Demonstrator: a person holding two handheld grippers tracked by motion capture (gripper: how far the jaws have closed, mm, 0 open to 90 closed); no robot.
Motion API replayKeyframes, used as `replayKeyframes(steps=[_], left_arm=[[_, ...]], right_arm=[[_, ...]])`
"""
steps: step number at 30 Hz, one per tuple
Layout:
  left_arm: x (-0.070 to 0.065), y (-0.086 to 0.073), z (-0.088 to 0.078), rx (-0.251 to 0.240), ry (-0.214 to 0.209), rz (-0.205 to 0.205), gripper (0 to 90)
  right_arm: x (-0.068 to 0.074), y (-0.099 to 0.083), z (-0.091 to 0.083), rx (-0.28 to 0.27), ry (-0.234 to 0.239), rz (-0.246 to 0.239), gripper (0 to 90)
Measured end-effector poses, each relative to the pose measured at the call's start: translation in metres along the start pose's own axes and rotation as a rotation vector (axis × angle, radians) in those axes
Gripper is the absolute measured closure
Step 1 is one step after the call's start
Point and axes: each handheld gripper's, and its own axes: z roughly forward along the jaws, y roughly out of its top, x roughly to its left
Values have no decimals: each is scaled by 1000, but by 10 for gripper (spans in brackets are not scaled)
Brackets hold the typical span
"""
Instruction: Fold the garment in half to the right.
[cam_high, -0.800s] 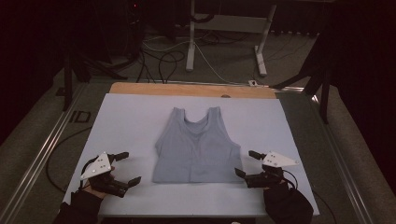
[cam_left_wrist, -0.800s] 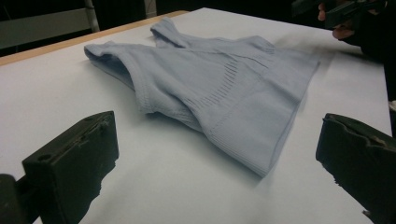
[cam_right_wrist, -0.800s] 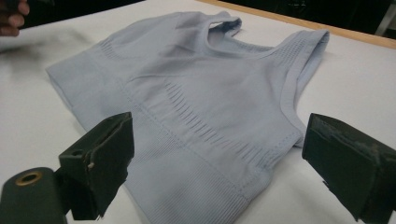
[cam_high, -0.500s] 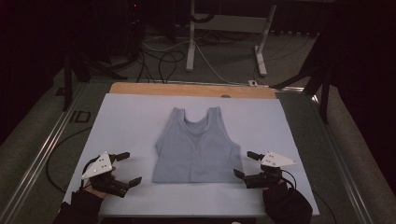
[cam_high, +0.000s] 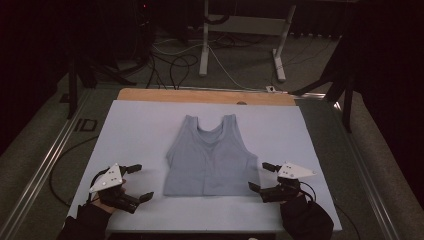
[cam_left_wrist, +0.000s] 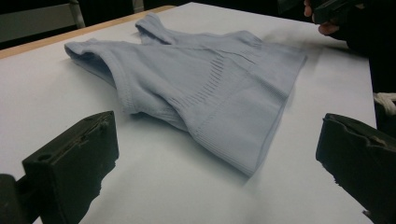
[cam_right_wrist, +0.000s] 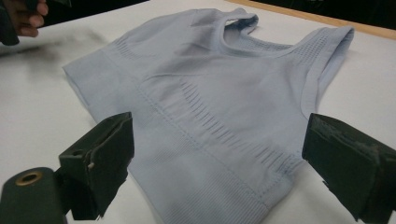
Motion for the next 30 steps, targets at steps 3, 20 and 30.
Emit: replayKeyframes(steps=[3, 20, 30], left_arm=[[-1, 1, 0, 1, -1, 6, 4], [1, 21, 0, 0, -43, 11, 4], [1, 43, -5, 13, -52, 33, 4]], right_arm=[[0, 0, 0, 3, 3, 12, 91], [9, 29, -7, -16, -13, -18, 92], [5, 58, -9, -39, -32, -36, 92]])
